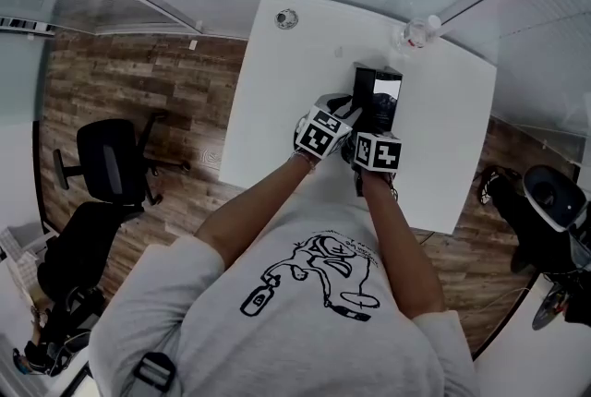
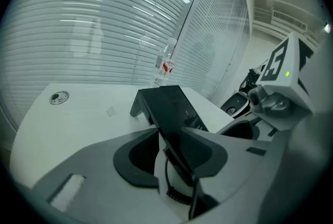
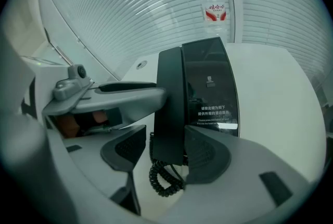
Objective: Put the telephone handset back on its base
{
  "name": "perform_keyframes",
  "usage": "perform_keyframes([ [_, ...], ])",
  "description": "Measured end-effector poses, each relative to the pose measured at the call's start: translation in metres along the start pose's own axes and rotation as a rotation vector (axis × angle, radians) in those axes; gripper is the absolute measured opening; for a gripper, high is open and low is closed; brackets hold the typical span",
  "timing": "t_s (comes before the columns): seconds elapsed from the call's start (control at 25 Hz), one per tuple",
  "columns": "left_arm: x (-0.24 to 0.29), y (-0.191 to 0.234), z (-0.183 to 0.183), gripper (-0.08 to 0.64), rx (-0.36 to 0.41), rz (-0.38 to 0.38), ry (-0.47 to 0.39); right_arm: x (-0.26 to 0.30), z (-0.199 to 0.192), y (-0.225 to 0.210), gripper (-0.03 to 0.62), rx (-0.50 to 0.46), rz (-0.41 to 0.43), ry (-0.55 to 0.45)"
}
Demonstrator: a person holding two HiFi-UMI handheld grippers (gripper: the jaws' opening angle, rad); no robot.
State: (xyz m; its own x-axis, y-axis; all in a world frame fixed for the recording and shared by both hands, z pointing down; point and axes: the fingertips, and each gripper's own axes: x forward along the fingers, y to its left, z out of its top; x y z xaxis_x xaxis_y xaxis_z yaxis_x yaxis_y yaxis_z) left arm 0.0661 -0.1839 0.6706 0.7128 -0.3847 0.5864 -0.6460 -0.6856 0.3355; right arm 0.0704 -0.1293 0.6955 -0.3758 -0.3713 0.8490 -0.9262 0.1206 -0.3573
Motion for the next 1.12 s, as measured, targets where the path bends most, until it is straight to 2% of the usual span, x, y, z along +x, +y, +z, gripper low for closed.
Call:
perform_keyframes([
  [0.24, -0.001, 0.002, -0.001, 0.124, 0.036, 0.013, 0.015, -0.003, -0.001, 0.003, 0.21, -0.018, 0.043, -0.044],
  [0.44, 0.001, 0.002, -0.001, 0.125, 0.041, 0.018, 0.017, -0.008, -0.024, -0.005, 0.202, -0.051, 0.018, -0.027],
  [0.6, 0.001, 0.0, -0.001, 0.126, 0.045, 0.018, 0.018, -0.001, -0.054, -0.008, 0.179, -0.031, 0.031, 0.022],
  [0.84, 0.001, -0.001, -0.001, 0.129, 0.065, 0.041, 0.02, 0.007, -0.055, -0.007, 0.161, -0.002, 0.09, -0.01],
  [0.88, 0.0, 0.0, -0.002, 0.13, 0.069, 0.046, 0.021, 0.008, -0.057, -0.008, 0.142, -0.006, 0.088, -0.003],
  [0.92, 0.0, 0.0, -0.002, 0.133, 0.074, 0.05, 0.022, 0.008, -0.06, -0.01, 0.065, -0.011, 0.089, 0.01],
  [0.96, 0.0, 0.001, -0.003, 0.135, 0.079, 0.053, 0.023, 0.009, -0.064, -0.01, 0.061, -0.016, 0.096, 0.032],
  [1.0, 0.001, 0.001, -0.003, 0.135, 0.083, 0.055, 0.024, 0.009, -0.068, -0.01, 0.03, -0.019, 0.107, 0.061],
  [1.12, 0.001, 0.001, -0.004, 0.135, 0.084, 0.063, 0.028, 0.009, -0.078, -0.008, 0.023, -0.032, 0.106, 0.113],
])
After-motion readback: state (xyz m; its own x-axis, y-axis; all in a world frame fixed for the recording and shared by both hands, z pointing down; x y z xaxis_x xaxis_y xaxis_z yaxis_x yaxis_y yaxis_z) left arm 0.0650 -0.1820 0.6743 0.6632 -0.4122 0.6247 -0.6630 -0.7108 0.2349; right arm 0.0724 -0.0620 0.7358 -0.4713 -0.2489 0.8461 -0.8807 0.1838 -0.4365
